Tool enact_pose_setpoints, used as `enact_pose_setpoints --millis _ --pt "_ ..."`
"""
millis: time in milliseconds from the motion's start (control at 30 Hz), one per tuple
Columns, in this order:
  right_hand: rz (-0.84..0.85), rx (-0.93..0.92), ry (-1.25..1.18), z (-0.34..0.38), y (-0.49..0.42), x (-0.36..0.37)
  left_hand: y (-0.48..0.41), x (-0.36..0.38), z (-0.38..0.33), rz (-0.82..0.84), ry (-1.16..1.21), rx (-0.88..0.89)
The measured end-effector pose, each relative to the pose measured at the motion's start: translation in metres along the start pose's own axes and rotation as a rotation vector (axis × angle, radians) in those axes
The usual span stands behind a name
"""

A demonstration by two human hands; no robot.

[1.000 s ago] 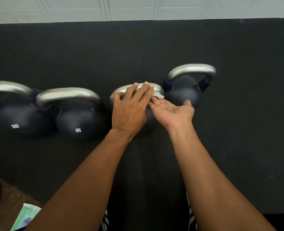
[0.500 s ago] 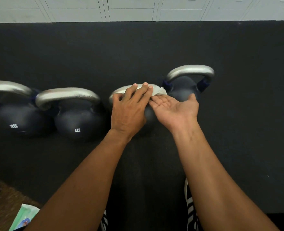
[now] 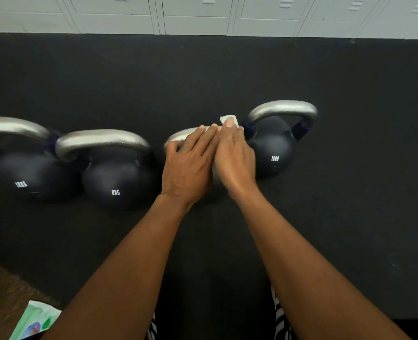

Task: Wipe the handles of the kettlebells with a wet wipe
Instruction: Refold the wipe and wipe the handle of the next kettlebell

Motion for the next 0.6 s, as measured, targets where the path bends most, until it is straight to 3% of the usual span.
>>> enact_pose_setpoints --millis 167,300,400,467,600 --pt "0.148 -0.05 0.23 -0.003 -0.049 -0.017 0.0 0.001 -0.003 0.018 -0.013 -0.022" --pt "0.414 -0.053 0.241 0.002 -0.083 -0.023 0.001 0.0 -0.002 0.028 -0.037 -0.019" --pt "0.495 -0.039 0.259 0.004 -0.095 -0.028 0.0 0.002 -0.001 0.04 -0.048 -0.005" --pt "0.483 -0.08 0.309 0.004 -0.089 -0.033 0.001 0.002 -0.001 0.047 -0.033 -0.012" --pt "0.301 -0.169 0.345 -0.009 -0.057 -0.05 -0.001 0.0 -0.001 0.049 -0.007 -0.028"
Point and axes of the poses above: each hand's wrist, its own y-axis away from the middle knuckle, its own x-axis out of the palm, z = x × y, the point moved 6 cm from there along -y, towards the middle knuckle, and after that the axes turned 2 degrees about z, right-handed, at the moved point
